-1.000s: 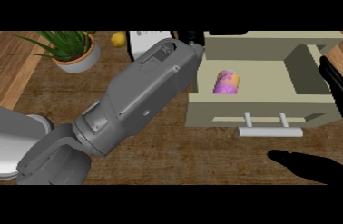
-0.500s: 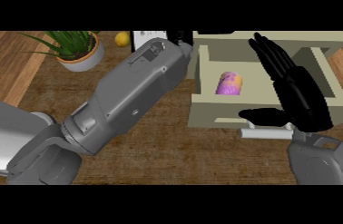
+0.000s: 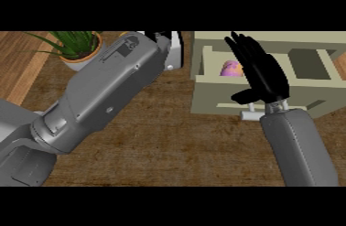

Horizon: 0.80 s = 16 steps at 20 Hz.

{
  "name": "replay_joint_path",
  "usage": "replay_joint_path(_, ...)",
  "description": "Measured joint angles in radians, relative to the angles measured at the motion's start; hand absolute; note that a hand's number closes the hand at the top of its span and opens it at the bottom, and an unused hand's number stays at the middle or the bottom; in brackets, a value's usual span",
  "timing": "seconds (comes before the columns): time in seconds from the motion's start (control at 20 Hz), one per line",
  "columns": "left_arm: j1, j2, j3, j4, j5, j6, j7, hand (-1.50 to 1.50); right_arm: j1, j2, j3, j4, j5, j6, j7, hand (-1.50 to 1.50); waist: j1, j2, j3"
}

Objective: Pick up the can, place it into the drawer and close the drawer

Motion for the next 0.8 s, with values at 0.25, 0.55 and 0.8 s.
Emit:
replay_joint_path(0.25,0.038,0.068,0.012,-0.064,-0.024,-0.012,0.043,-1.50,-0.090,0.011,-0.022,0.235,0.057,-0.127,-0.020,-1.50,-0.002,0.002,0.000)
replay_joint_path(0.55,0.087,0.119,0.011,-0.157,-0.052,-0.003,0.089,-1.50,-0.206,0.003,-0.056,0.467,0.132,-0.288,-0.026,-1.50,0.005,-0.008,-0.011)
replay_joint_path(0.8,0.120,0.151,0.013,-0.228,-0.073,0.007,0.118,-1.50,-0.298,-0.011,-0.100,0.631,0.147,-0.396,-0.050,-1.50,0.015,-0.006,-0.013)
